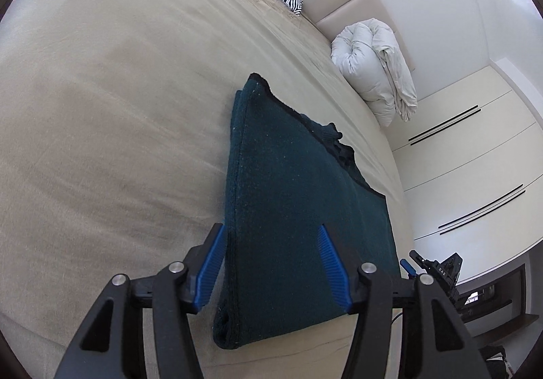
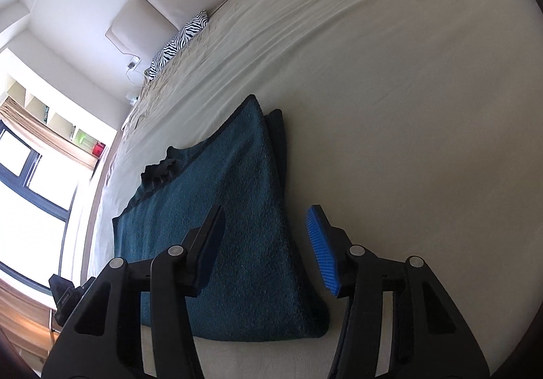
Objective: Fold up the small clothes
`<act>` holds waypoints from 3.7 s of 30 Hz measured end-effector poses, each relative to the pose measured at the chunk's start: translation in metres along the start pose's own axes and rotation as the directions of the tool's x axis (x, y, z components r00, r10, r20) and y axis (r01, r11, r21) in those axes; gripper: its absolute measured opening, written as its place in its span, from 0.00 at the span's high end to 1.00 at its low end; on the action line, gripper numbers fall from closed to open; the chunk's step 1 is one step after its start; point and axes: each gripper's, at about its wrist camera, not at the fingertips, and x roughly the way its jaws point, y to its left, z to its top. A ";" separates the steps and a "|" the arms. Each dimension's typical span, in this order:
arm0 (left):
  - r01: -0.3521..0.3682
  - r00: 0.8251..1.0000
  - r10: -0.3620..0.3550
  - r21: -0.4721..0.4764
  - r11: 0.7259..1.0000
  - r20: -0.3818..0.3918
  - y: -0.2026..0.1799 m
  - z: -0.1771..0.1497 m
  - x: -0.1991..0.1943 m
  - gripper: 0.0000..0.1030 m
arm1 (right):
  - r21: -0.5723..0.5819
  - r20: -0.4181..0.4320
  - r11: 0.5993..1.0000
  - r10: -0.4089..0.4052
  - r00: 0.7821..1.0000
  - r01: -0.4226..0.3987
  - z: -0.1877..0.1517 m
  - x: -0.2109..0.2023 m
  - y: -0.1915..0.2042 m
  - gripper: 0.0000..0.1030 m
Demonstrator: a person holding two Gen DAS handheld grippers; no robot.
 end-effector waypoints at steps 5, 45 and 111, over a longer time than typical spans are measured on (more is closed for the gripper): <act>-0.027 1.000 0.027 0.025 0.999 -0.007 -0.003 -0.007 0.006 0.43 | -0.012 -0.068 0.999 -0.043 0.997 0.042 -0.021 0.002 -0.010 0.52; -0.160 0.987 0.161 0.124 0.979 0.004 -0.019 -0.024 0.021 0.88 | -0.294 0.050 0.922 -0.249 0.967 0.253 -0.060 -0.038 0.032 0.96; -0.339 0.941 0.306 0.458 0.822 0.147 -0.143 0.051 0.130 0.50 | -0.009 -0.130 0.949 0.310 0.942 -0.314 -0.023 0.095 0.147 0.44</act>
